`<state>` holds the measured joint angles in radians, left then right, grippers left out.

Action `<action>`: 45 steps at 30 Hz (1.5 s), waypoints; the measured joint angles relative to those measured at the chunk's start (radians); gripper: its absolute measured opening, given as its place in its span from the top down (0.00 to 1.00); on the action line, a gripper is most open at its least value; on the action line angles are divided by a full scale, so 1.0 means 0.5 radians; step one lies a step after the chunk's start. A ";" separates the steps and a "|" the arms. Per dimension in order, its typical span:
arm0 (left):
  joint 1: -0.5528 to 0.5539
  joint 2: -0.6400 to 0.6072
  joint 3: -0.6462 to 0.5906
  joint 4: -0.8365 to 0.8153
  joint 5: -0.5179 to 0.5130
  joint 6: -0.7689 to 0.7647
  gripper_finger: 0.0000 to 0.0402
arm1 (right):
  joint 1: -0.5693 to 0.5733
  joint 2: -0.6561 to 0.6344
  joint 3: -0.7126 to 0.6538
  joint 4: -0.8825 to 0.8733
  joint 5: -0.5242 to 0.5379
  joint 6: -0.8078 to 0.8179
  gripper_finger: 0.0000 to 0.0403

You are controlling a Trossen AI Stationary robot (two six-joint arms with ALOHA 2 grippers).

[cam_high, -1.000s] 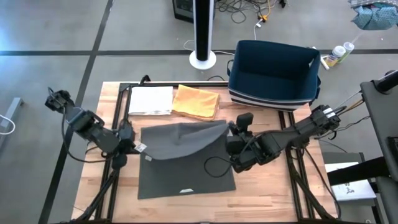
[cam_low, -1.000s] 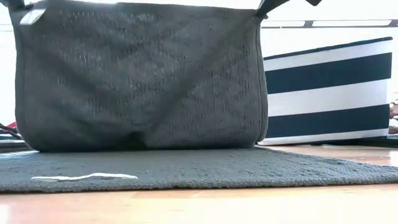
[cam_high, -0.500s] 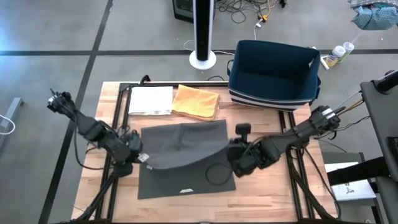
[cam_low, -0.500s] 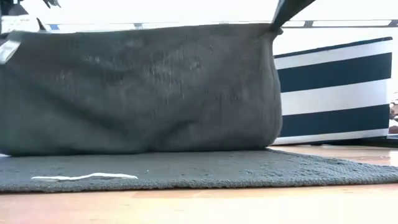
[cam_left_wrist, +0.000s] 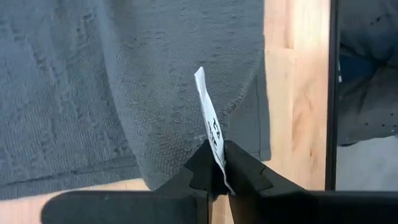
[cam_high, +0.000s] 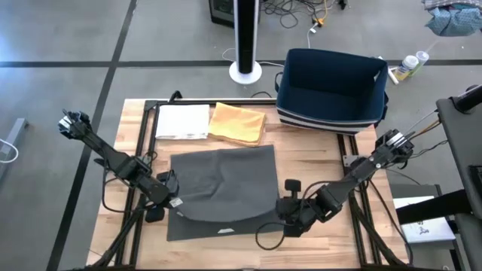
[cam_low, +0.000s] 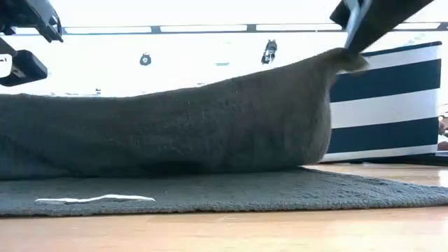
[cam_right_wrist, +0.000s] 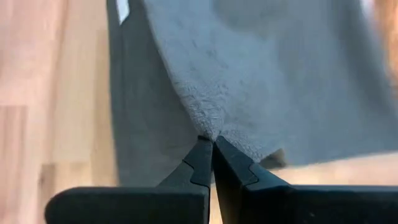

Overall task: Fold towel
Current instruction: Fold the black towel

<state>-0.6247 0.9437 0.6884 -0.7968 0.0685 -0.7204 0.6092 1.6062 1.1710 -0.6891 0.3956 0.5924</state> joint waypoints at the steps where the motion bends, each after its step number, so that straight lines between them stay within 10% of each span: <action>1: 0.000 0.003 0.013 0.012 0.000 0.005 0.94 | 0.003 0.000 -0.033 -0.008 -0.027 0.056 0.99; 21: -0.001 0.411 0.020 0.167 -0.064 -0.014 0.95 | 0.074 0.223 -0.401 0.775 -0.378 0.351 0.99; 45: -0.073 0.287 0.119 0.161 0.107 -0.107 0.97 | 0.078 0.442 0.086 0.408 -0.489 0.227 0.72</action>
<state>-0.6612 1.0874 0.7478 -0.7164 0.1220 -0.7741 0.6483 1.8272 1.2139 -0.4850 0.1511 0.7058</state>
